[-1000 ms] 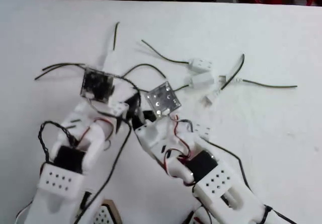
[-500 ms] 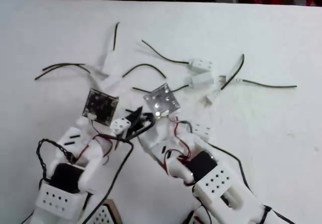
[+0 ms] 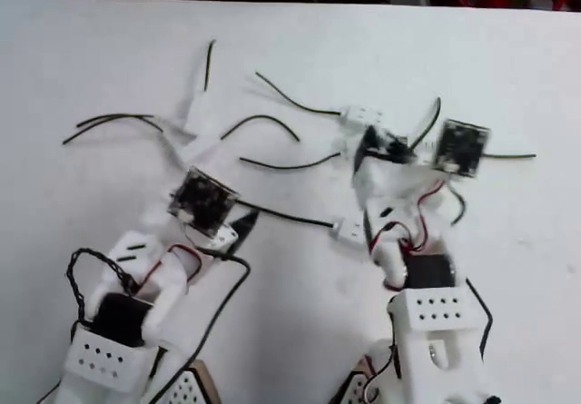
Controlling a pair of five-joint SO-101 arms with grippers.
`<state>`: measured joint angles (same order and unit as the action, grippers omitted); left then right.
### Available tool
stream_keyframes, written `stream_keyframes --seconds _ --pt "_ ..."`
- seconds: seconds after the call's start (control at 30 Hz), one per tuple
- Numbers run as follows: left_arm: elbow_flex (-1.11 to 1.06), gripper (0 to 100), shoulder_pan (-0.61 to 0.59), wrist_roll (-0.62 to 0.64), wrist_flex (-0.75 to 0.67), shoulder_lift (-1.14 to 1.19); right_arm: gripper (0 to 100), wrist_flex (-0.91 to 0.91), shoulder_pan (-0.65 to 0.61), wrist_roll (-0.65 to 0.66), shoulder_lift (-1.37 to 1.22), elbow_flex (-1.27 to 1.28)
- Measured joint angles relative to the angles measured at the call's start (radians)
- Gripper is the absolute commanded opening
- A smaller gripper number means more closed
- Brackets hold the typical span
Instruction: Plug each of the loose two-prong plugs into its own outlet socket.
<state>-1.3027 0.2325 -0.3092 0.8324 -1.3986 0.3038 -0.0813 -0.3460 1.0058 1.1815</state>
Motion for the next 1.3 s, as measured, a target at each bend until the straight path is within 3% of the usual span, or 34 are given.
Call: stream_keyframes --seconds 0.3,0.6,0.97,1.3 --pt "0.218 28 0.167 -0.222 0.002 0.413 1.7 -0.049 0.161 -0.124 0.0 0.0" --pt "0.462 28 0.334 -0.391 -0.106 0.957 1.7 -0.055 0.193 -0.14 0.0 0.0" --pt "0.784 28 0.428 -0.41 -0.135 1.468 1.7 -0.055 0.199 -0.14 0.0 0.0" --pt "0.95 28 0.446 -0.41 -0.135 1.619 1.7 -0.055 0.199 -0.14 0.0 0.0"
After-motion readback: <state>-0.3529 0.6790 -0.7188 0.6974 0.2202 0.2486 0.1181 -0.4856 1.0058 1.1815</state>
